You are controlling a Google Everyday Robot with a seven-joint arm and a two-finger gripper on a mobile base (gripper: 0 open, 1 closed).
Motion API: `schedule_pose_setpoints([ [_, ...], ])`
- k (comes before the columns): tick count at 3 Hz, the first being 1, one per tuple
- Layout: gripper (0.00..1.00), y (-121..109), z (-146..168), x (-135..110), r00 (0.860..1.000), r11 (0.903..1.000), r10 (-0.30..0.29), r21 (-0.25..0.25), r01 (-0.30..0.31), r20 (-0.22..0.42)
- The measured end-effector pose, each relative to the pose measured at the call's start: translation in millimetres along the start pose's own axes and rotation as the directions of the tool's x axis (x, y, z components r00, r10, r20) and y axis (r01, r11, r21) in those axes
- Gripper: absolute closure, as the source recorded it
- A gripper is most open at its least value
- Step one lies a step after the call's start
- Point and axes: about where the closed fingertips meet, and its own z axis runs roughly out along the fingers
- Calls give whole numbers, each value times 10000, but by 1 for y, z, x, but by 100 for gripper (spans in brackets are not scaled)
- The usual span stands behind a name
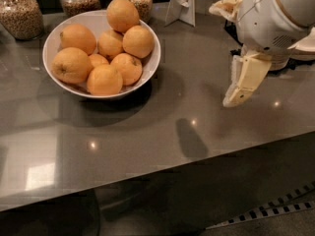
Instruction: Pick orange from white bowl
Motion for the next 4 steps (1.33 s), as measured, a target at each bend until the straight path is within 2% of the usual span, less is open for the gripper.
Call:
schedule_pose_setpoints([
  [1,0,-37,14,-22,9922,9914,-1170,640,1141,437],
  [2,0,-65,28,-50,9660,9662,-2453,1021,2367,821],
  [3,0,-66,28,-50,9659,9661,-2457,1022,2371,818],
  [4,0,-74,31,-50,9421,9361,-3351,1190,3310,149],
])
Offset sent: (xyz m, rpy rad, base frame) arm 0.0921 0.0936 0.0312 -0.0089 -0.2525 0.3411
